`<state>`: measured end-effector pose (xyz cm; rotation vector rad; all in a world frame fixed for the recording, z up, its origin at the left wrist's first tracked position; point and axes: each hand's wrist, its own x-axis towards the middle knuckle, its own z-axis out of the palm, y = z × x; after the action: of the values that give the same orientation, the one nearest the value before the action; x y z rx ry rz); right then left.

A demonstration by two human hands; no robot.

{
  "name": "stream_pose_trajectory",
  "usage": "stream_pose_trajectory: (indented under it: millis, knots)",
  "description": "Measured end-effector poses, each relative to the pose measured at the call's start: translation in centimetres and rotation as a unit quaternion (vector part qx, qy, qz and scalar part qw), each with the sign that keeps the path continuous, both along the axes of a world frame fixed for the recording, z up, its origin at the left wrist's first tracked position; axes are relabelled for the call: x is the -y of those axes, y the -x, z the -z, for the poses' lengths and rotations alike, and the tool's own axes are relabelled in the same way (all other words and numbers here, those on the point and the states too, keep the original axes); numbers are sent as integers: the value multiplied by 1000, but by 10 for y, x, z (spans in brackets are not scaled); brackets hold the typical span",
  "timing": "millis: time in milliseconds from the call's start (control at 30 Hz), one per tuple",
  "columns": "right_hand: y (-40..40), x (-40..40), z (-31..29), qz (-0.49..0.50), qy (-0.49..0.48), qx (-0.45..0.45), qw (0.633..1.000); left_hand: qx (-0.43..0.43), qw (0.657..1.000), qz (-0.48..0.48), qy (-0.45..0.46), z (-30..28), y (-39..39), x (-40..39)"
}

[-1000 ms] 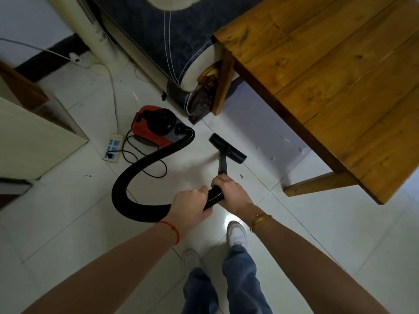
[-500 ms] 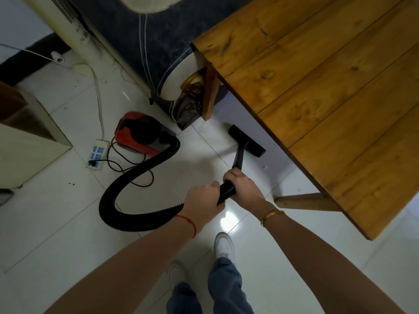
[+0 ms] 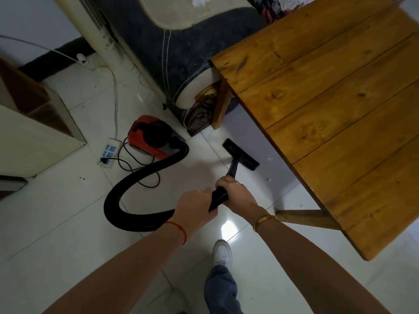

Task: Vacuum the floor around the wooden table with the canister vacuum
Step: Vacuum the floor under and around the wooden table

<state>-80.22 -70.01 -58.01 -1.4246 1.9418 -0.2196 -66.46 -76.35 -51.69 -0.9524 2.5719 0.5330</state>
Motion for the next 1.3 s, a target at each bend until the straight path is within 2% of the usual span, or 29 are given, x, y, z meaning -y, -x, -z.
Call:
stream_pose_trajectory:
  millis: [667, 833, 1033, 1300]
  knots:
    - [-196, -60, -8, -44, 15, 46, 998, 46, 999, 18, 5, -22, -196, -65]
    - [-230, -73, -15, -58, 17, 60, 996, 62, 998, 15, -20, -34, -229, -76]
    - [-234, -80, -19, -58, 21, 65, 996, 74, 997, 33, -12, -40, -233, -79]
    - [-184, -58, -6, -65, 23, 43, 997, 58, 998, 17, -13, -21, -187, -63]
